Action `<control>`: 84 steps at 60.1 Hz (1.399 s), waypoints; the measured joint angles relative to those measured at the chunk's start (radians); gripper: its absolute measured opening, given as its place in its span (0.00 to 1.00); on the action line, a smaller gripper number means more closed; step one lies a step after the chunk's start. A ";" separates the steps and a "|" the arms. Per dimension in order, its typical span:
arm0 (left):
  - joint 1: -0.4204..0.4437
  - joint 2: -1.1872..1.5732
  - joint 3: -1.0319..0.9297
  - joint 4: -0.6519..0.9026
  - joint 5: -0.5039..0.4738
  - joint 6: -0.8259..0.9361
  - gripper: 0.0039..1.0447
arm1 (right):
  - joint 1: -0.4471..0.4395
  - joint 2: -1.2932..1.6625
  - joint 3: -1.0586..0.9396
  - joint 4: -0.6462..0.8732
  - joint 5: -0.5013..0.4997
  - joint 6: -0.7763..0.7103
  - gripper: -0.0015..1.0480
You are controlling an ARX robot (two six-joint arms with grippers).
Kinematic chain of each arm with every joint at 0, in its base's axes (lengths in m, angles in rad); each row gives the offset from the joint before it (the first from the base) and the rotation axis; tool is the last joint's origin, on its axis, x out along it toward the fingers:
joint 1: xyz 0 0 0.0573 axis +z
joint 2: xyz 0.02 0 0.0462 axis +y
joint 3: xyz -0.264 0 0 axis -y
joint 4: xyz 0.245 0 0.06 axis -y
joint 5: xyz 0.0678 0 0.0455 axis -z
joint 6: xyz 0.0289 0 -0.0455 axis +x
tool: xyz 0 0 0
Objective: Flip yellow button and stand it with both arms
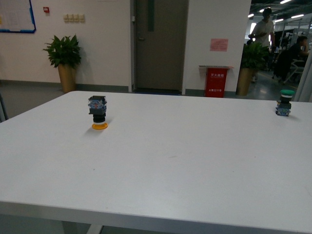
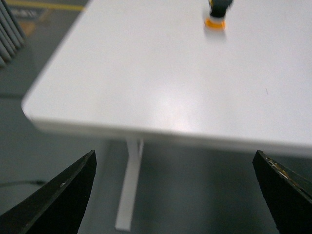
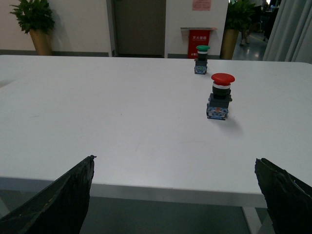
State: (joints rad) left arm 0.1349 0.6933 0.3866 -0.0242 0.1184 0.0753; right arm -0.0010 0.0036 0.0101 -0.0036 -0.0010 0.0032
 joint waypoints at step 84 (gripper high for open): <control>-0.303 1.424 1.492 -0.222 -0.166 -0.051 0.94 | 0.000 0.000 0.000 0.000 0.000 0.000 0.93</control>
State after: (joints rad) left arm -0.1684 2.1174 1.8786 -0.2459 -0.0471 0.0246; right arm -0.0010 0.0036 0.0101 -0.0036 -0.0010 0.0032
